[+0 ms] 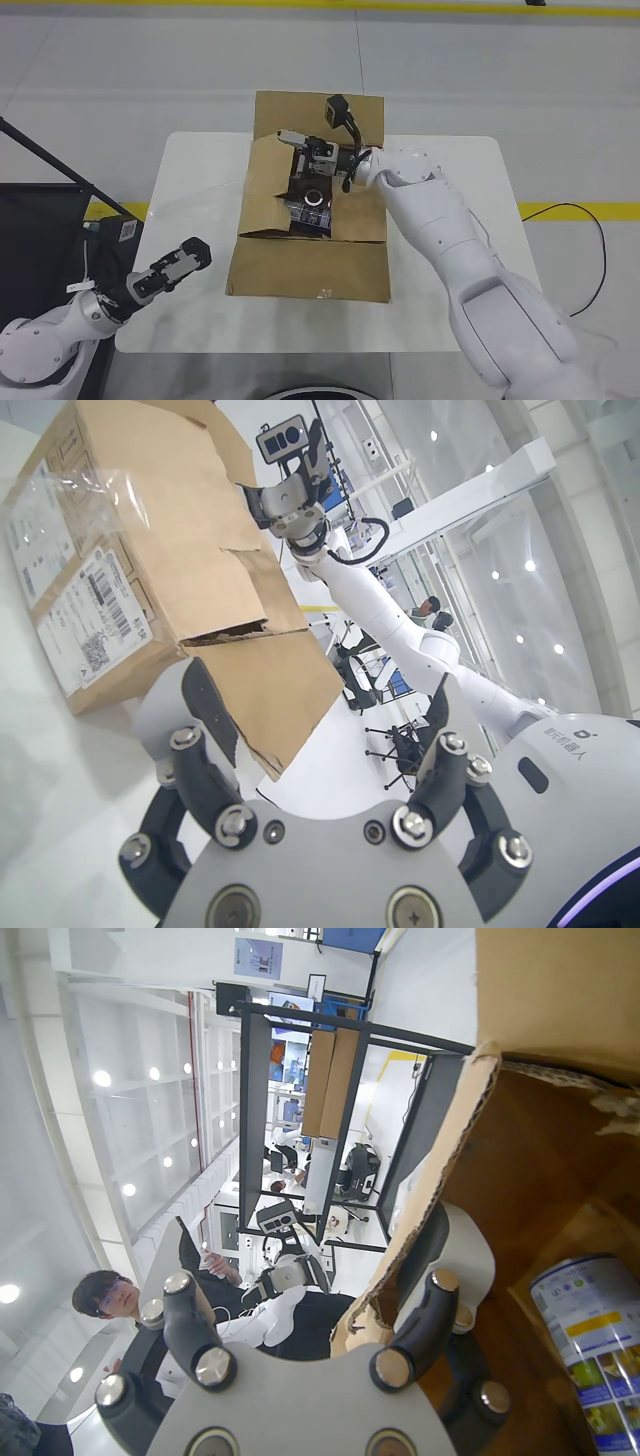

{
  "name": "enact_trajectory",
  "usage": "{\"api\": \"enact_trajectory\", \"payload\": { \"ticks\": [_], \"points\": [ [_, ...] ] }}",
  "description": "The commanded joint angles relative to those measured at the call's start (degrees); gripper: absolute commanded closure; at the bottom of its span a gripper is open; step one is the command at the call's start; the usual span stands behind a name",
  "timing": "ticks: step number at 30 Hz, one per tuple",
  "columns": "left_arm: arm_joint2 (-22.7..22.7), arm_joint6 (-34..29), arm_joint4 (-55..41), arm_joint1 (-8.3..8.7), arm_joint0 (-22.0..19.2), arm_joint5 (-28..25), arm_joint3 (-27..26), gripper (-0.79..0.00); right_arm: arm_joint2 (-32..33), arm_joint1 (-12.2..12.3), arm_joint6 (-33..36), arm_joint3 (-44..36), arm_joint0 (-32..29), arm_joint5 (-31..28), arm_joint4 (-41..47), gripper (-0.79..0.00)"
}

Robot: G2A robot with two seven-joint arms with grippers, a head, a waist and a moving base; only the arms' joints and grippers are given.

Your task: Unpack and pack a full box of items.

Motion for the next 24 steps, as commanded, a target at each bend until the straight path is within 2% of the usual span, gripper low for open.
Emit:
{"api": "enact_trajectory", "payload": {
  "ticks": [1,8,24],
  "points": [
    [-0.48,0.29,-0.14,-0.05,0.38,-0.27,0.08,-0.785,-0.14,-0.53,-0.36,-0.29,0.21,-0.43,0.14,-0.785],
    [-3.62,1.54,-0.88,-0.29,3.02,-1.83,0.74,-0.785,-1.52,-2.97,-2.67,-0.69,0.78,-2.13,-0.34,-0.785],
    [-14.9,3.87,-4.43,-1.47,13.32,-6.44,1.87,-0.785,-6.24,-9.18,-10.5,1.9,1.28,-6.4,-5.82,-0.785]
  ]
}}
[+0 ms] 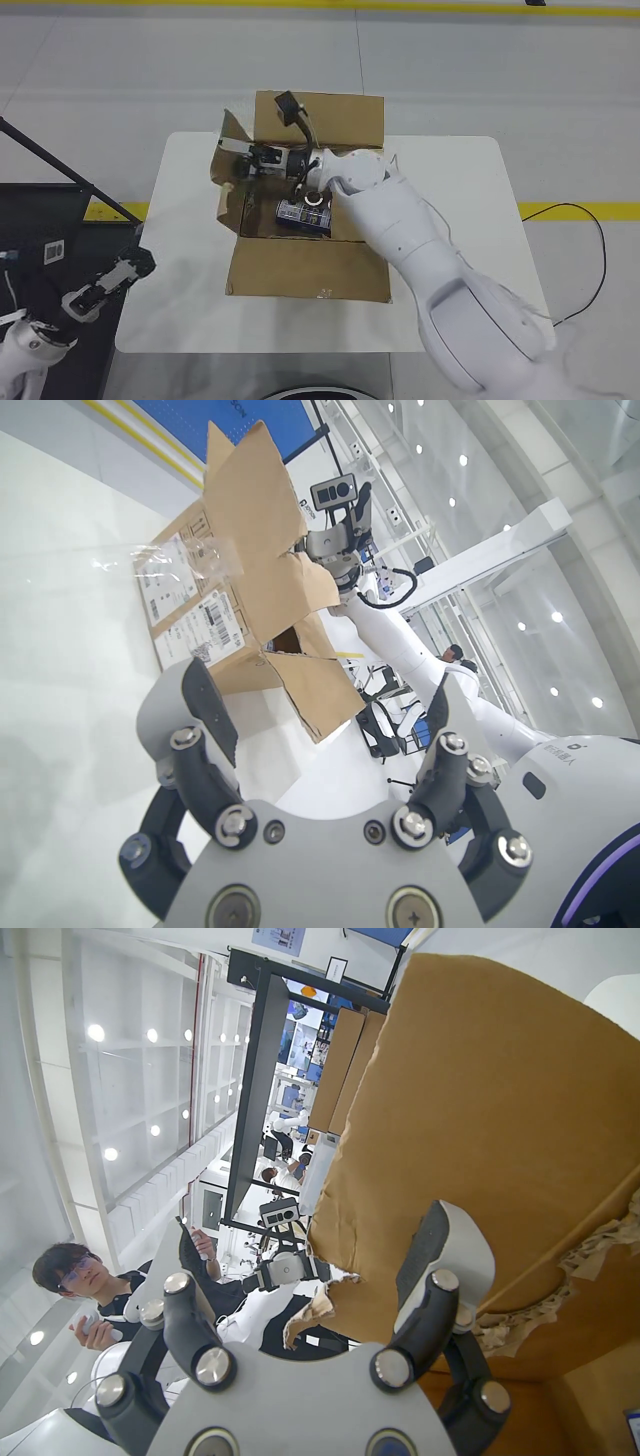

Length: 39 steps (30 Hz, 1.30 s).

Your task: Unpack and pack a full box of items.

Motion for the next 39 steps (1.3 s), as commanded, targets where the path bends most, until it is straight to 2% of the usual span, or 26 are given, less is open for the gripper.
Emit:
{"api": "enact_trajectory", "payload": {
  "ticks": [1,9,20,30,39],
  "points": [
    [-1.23,-0.14,-0.52,-0.16,1.05,-0.46,0.12,-0.785,-0.69,-0.69,-1.31,0.43,0.05,-0.46,-1.37,-0.785],
    [-3.92,-0.97,-2.3,-0.74,3.57,-1.55,0.4,-0.785,-3.01,-3.1,-4.76,2.38,0.07,-0.77,-6.41,-0.785],
    [-3.71,-2.28,-2.99,-1.24,3.37,-1.69,0.49,-0.785,-3.14,-4.75,-4.67,4.75,0.11,0.05,-8.4,-0.785],
    [-3.66,-2.98,-3.05,-1.64,3.01,-1.36,0.55,-0.785,-2.07,-5.26,-4.46,5.91,0.34,-0.26,-8.88,-0.785],
    [-4.85,-3.96,-3.83,-1.75,1.57,-0.44,-1.76,-0.785,0.29,-4.3,-2.48,6.31,1.85,-4.14,-7.84,-0.785]
  ]
}}
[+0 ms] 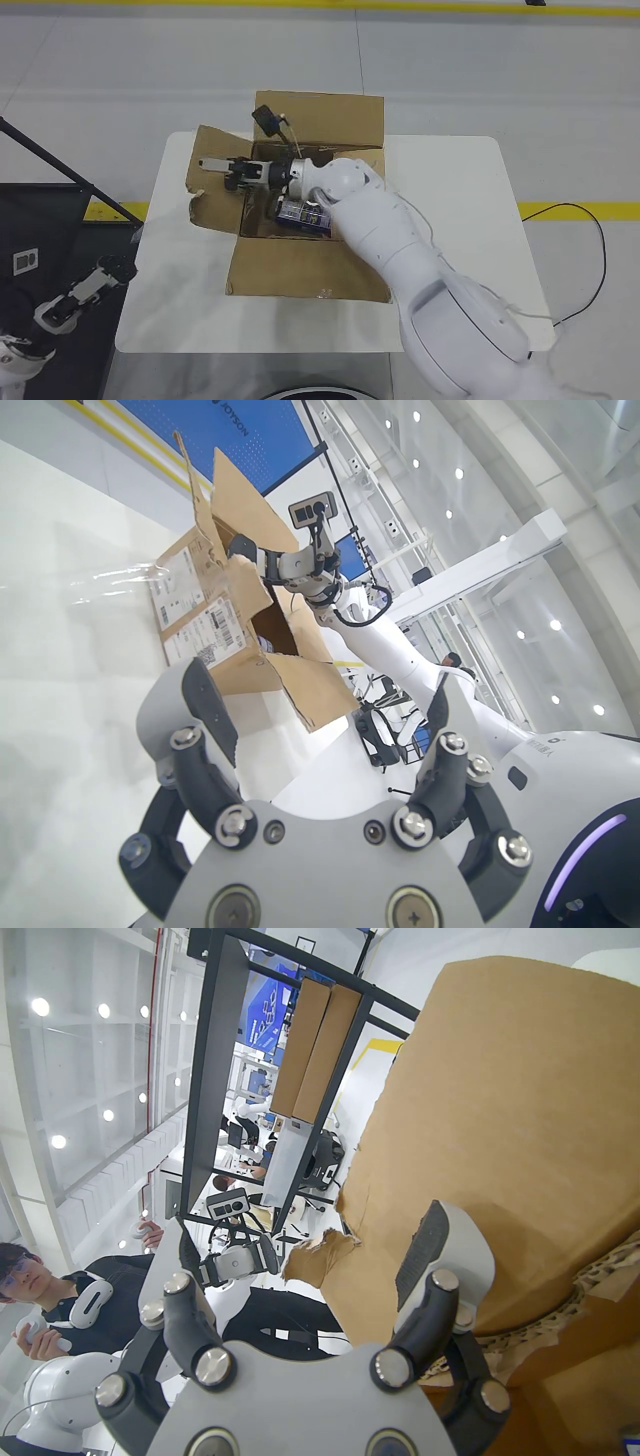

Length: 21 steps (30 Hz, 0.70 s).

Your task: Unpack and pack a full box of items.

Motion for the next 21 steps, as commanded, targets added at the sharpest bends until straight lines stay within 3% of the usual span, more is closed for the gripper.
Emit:
{"api": "enact_trajectory", "payload": {
  "ticks": [1,7,12,21],
  "points": [
    [-0.38,-0.36,0.29,0.05,-0.62,0.49,-0.83,-0.785,0.64,0.41,0.81,0.03,0.5,-1.31,0.3,-0.785],
    [-1.27,-2.35,0.02,0.5,-4.08,3.48,-3.67,-0.785,3.83,2.64,5.91,0.14,2.01,-6.22,3.08,-0.785],
    [0.09,-6.12,-0.09,1.43,-9.53,8.81,-5.47,-0.785,6.72,5.4,9.56,-1.82,2.39,-7.67,5.36,-0.785],
    [11.27,-12.34,4.36,3.57,-25.38,19.52,-5.55,-0.785,12.65,14.03,9.36,-14.73,-2.53,-7.87,3.97,-0.785]
  ]
}}
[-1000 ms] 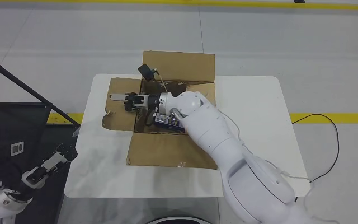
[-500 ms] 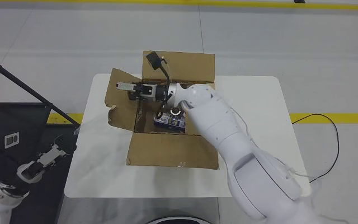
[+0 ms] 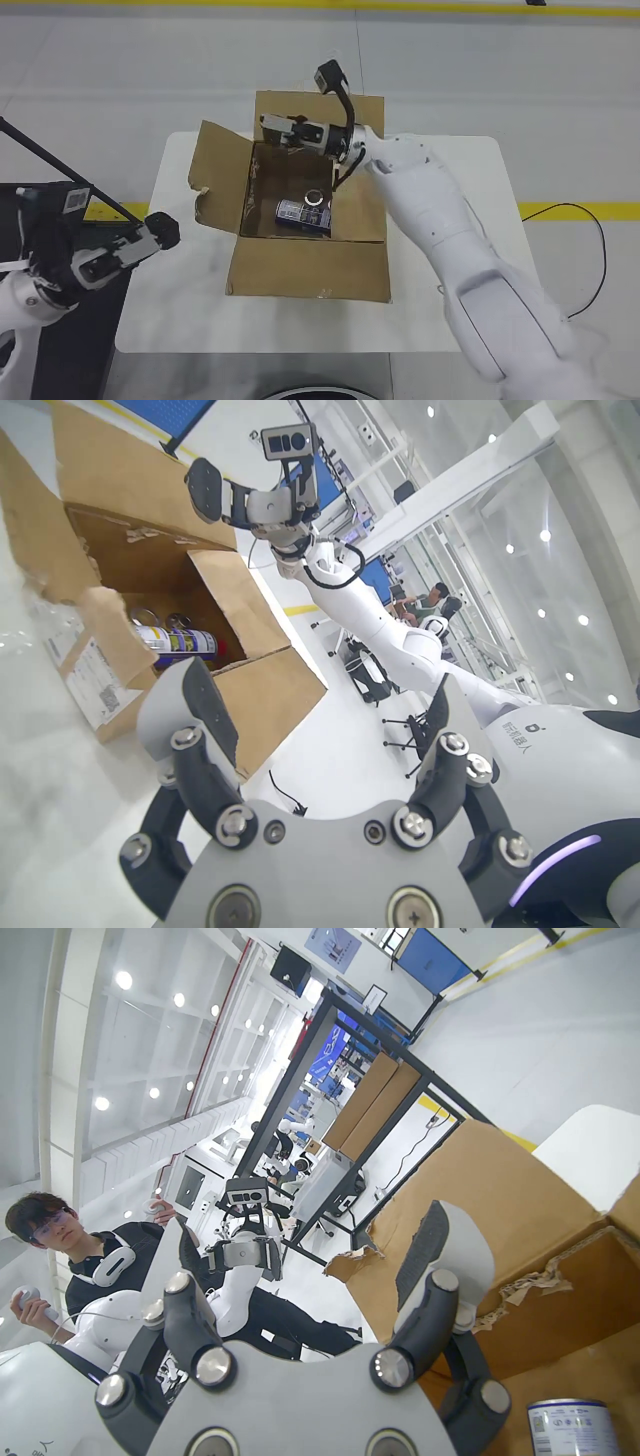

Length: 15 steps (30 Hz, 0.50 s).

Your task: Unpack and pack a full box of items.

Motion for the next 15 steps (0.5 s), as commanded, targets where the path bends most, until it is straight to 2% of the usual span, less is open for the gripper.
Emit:
{"api": "enact_trajectory", "payload": {
  "ticks": [1,8,15],
  "points": [
    [3.64,-0.18,1.21,0.3,-4.09,1.98,0.72,-0.785,1.87,2.17,0.16,-3.57,-1.68,0.16,-0.32,-0.785],
    [16.26,1.37,4.69,0.63,-16.67,7.64,4.41,-0.785,10.7,9.85,4.65,-19.66,-10.01,4.66,-3.22,-0.785],
    [29.12,2.25,7.94,0.08,-27.76,12.34,7.4,-0.785,19.64,15.18,10.96,-34.93,-18.79,10.98,-8.53,-0.785]
  ]
}}
